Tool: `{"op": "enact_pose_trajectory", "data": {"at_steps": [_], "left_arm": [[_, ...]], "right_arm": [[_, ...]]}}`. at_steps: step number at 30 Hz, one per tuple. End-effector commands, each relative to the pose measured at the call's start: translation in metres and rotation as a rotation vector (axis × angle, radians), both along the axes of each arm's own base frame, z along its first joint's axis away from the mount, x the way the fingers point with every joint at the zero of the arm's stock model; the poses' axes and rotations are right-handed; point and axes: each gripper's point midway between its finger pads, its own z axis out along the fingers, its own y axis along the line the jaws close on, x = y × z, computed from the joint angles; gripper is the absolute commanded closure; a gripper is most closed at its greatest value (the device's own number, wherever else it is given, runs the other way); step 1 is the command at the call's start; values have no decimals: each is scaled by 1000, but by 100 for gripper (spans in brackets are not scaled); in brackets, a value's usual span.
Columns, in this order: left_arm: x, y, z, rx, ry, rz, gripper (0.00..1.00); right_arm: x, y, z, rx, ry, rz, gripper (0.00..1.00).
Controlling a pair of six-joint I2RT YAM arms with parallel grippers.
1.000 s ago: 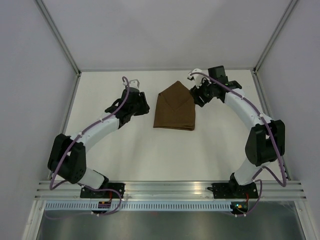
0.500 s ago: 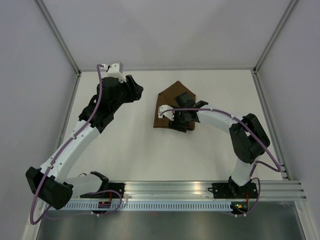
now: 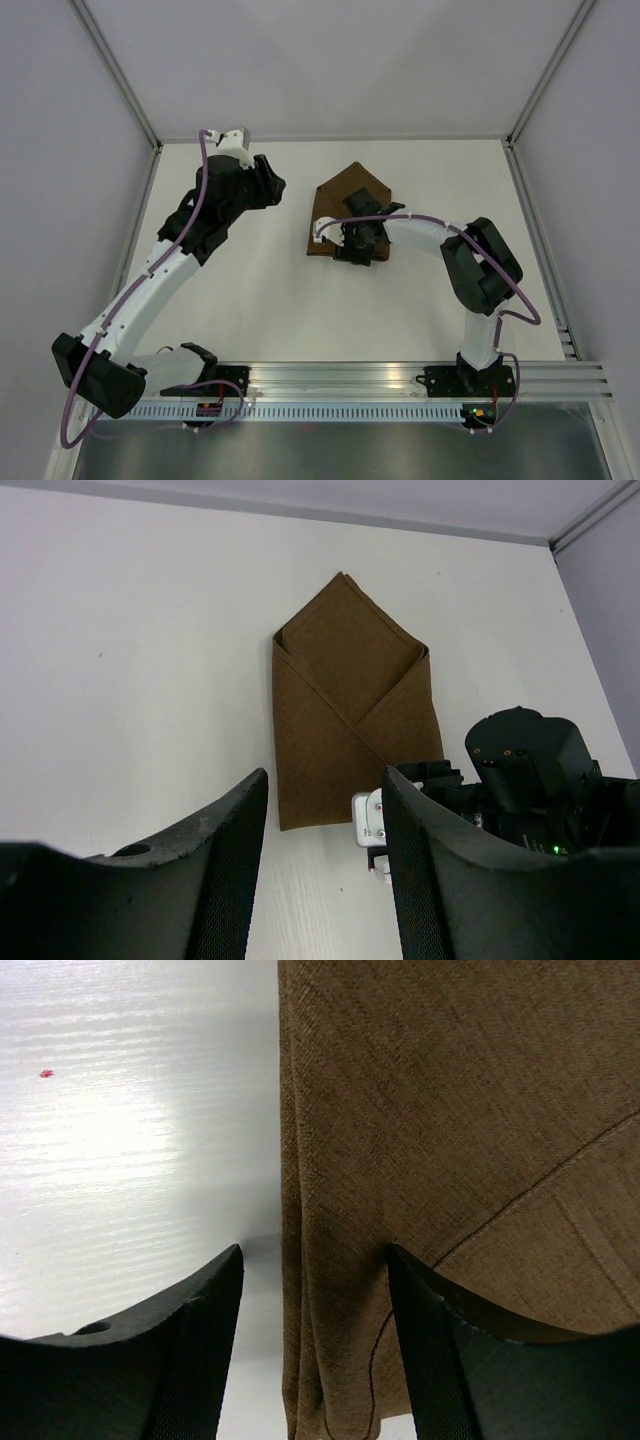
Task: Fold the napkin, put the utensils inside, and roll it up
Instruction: Roll the napkin at the center of the board.
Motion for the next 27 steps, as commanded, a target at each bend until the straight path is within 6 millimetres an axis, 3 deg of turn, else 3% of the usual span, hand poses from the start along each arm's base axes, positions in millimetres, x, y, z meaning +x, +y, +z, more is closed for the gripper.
{"op": "enact_pose_trajectory", "data": {"at_steps": [1, 7, 18, 23, 27], "left_arm": [[1, -2, 0, 44, -10, -43, 45], [-6, -7, -27, 65, 48, -88, 46], [-17, -9, -57, 86, 108, -130, 47], [-23, -10, -59, 84, 108, -138, 48], [-34, -13, -72, 106, 123, -142, 48]], "right_arm": [[4, 12, 3, 27, -4, 45, 35], [2, 1, -9, 1, 41, 49, 42], [-12, -15, -34, -56, 164, 78, 55], [-26, -20, -44, -74, 225, 95, 66], [-39, -26, -51, -89, 285, 110, 71]]}}
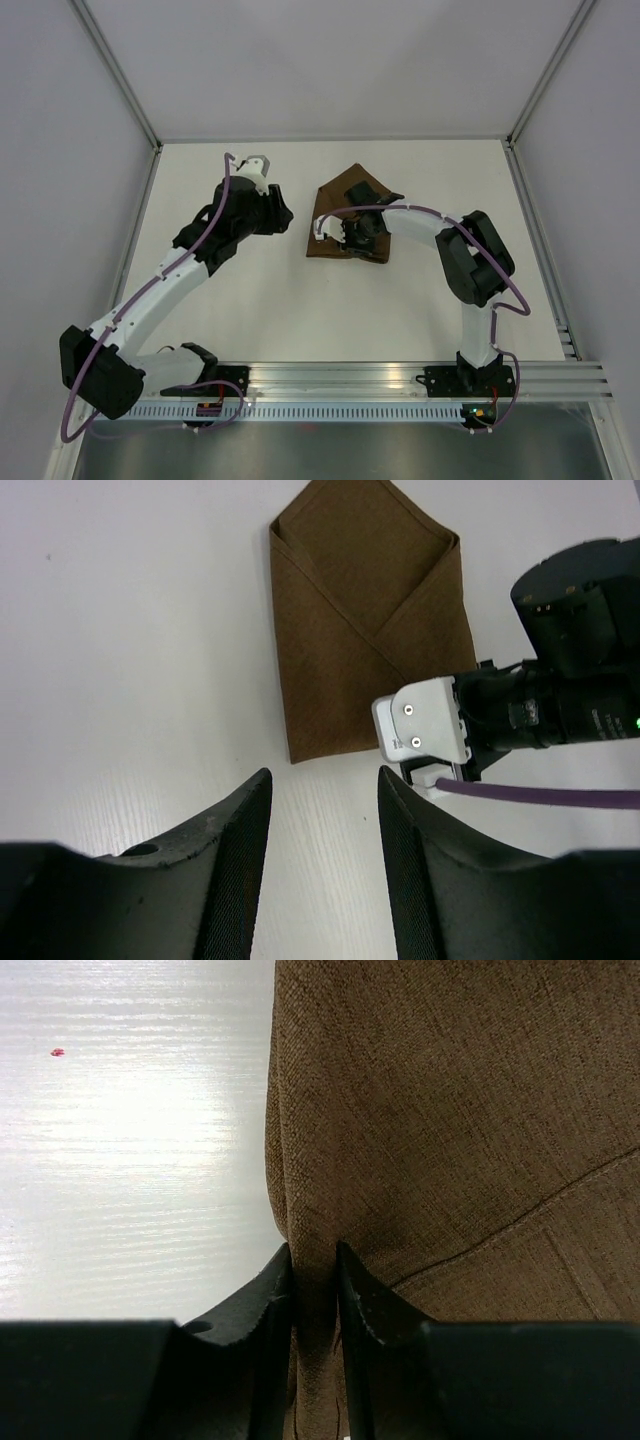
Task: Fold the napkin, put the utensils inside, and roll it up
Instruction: Roll the napkin at the center of the board.
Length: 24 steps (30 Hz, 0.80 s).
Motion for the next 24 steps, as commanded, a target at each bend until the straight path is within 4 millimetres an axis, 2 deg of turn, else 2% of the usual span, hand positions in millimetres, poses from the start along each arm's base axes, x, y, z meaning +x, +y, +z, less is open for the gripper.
{"op": "enact_pose_trajectory", "data": {"at_steps": [1, 3, 5, 6, 7, 8, 10, 11, 13, 14, 18, 20, 22, 23, 24], "left_arm": [[-15, -4, -3, 27, -15, -35, 49], [-21, -1, -9, 42, -19, -18, 50], [-28, -7, -11, 45, -35, -21, 50], [-36, -13, -19, 55, -34, -43, 50], [-37, -12, -16, 59, -59, -27, 50], [-43, -13, -25, 70, -55, -32, 50], [-50, -21, -23, 61, -90, -51, 50], [-56, -23, -32, 68, -87, -63, 51], [-65, -32, -31, 60, -115, -97, 51], [-69, -35, -38, 58, -119, -107, 51], [-88, -59, -45, 96, -187, -202, 51], [-92, -67, -53, 144, -214, -223, 51], [-100, -83, -54, 188, -273, -279, 50], [-102, -87, -64, 234, -271, -299, 50], [-107, -103, -58, 239, -334, -347, 50]], "right_arm": [[-44, -26, -45, -107, 206, 37, 73], [-53, -28, -45, -108, 246, 51, 75], [-63, -31, -45, -114, 293, 59, 78], [-67, -30, -44, -103, 310, 72, 78], [-73, -33, -42, -109, 341, 76, 79], [-76, -33, -42, -109, 358, 82, 81], [-86, -35, -41, -104, 407, 94, 83], [-91, -37, -42, -107, 426, 99, 83], [-99, -42, -41, -108, 468, 108, 83], [-104, -43, -41, -108, 485, 113, 84], [-117, -51, -40, -110, 551, 126, 84], [-125, -55, -37, -108, 586, 137, 85], [-131, -59, -36, -111, 623, 135, 85], [-133, -61, -36, -108, 634, 143, 85], [-136, -63, -37, -112, 650, 142, 85]]}}
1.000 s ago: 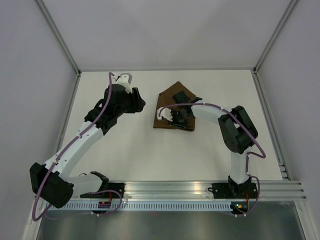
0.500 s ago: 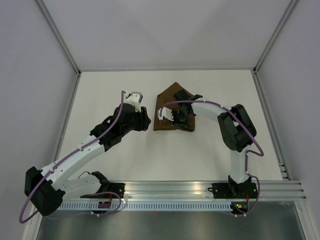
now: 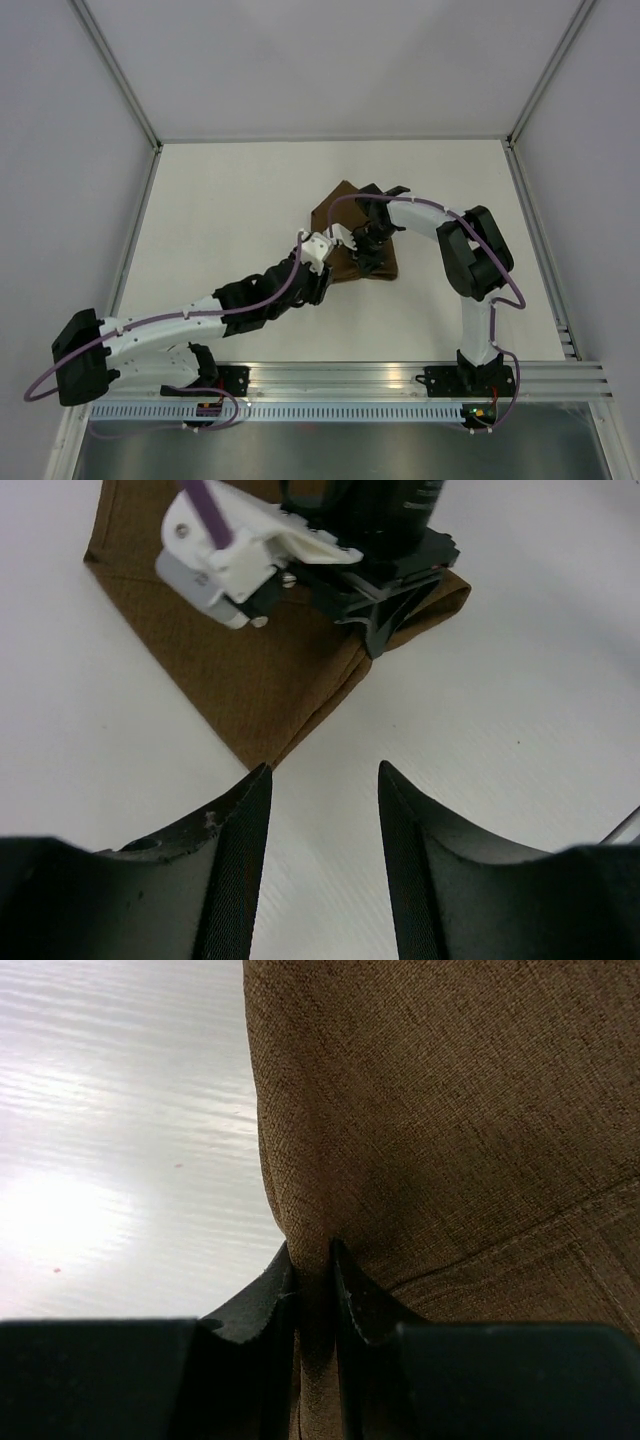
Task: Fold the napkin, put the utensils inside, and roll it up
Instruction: Roll the napkin at the center of the board.
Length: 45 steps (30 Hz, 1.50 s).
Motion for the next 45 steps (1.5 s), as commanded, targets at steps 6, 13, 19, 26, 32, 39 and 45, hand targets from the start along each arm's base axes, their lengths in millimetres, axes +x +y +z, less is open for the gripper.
{"op": "enact_pose_trajectory", "data": {"at_steps": [6, 13, 19, 26, 32, 39, 45], "left_arm": [[-9, -60, -10, 202, -305, -225, 40], [-18, -88, -51, 360, -300, -388, 37], [-30, -108, -63, 350, -278, -495, 36], [-47, -126, -81, 351, -247, -610, 34], [-56, -138, -87, 321, -239, -668, 34], [-57, -154, -101, 321, -242, -711, 34], [-49, -155, -119, 376, -253, -699, 36]], "right_arm": [[-89, -57, -37, -204, 380, 50, 85], [-89, -62, -38, -206, 393, 35, 86], [-88, -62, -39, -208, 394, 24, 85], [-87, -62, -41, -212, 393, 5, 86], [-86, -63, -44, -220, 387, -7, 86], [-85, -64, -44, -228, 389, -18, 86], [-86, -65, -44, -235, 391, -21, 86]]}}
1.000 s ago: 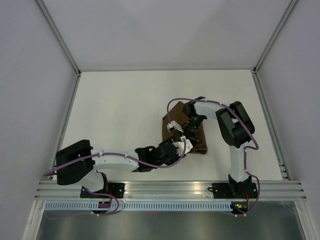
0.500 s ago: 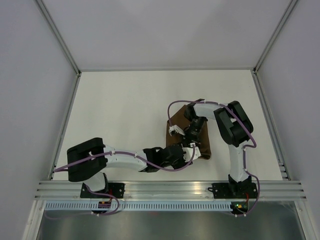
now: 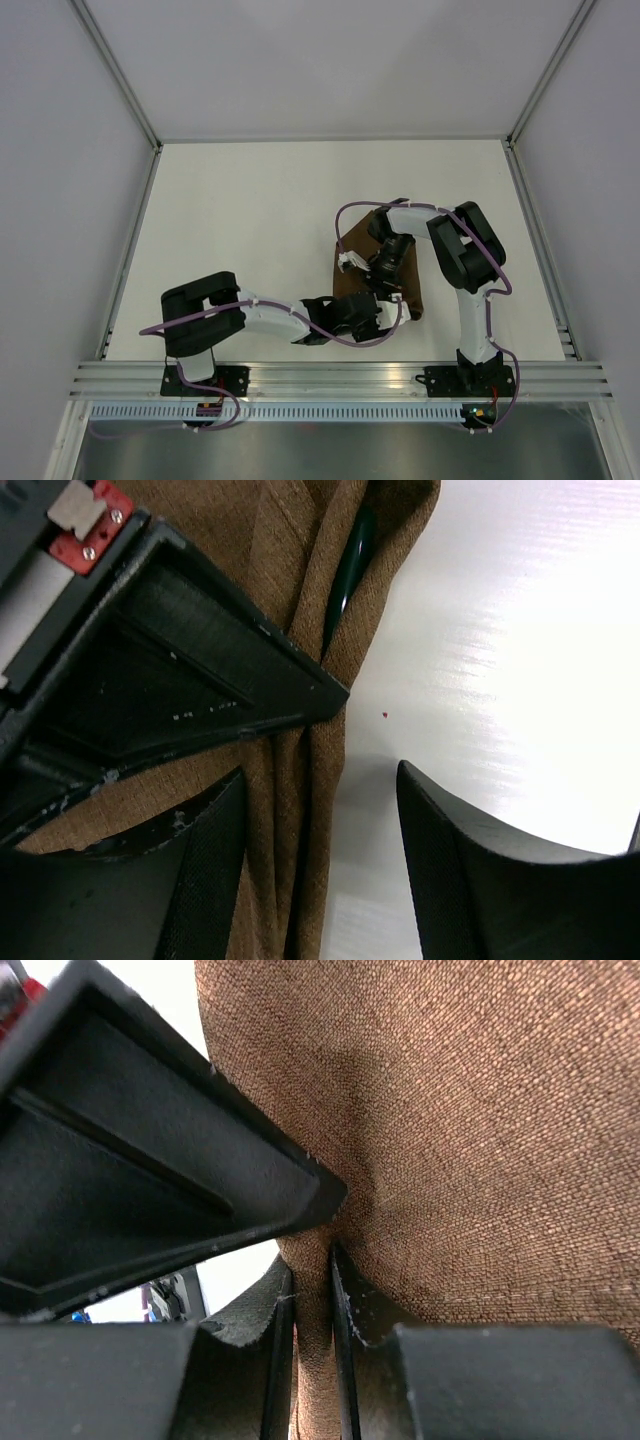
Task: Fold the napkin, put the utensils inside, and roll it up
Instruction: Roll the napkin at the center of the board.
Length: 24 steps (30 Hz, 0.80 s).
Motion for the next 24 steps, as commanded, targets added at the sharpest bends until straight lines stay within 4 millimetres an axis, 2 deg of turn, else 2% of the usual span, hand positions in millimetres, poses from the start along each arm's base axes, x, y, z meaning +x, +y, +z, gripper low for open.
{"op": "enact_pose_trajectory", "data": {"at_steps": [1, 7, 13, 15, 16, 18, 24], "left_arm": [[5, -19, 11, -41, -55, -36, 37], [7, -17, 2, -17, -61, -26, 57], [4, -15, -5, 6, -41, -33, 83], [1, -15, -7, 21, -23, -45, 90], [0, -15, -8, 25, -16, -51, 90], [-3, -17, -10, 32, 5, -64, 98], [-7, -16, -14, 45, 80, -80, 98]], "right_arm": [[23, -16, -45, -49, -141, 96, 86], [24, -16, -44, -50, -141, 90, 86], [26, -14, -40, -43, -145, 80, 85], [26, -12, -36, -32, -149, 72, 84], [26, -11, -35, -26, -152, 70, 83], [26, -7, -29, -10, -153, 54, 76], [36, 1, 4, 68, -203, 0, 55]]}}
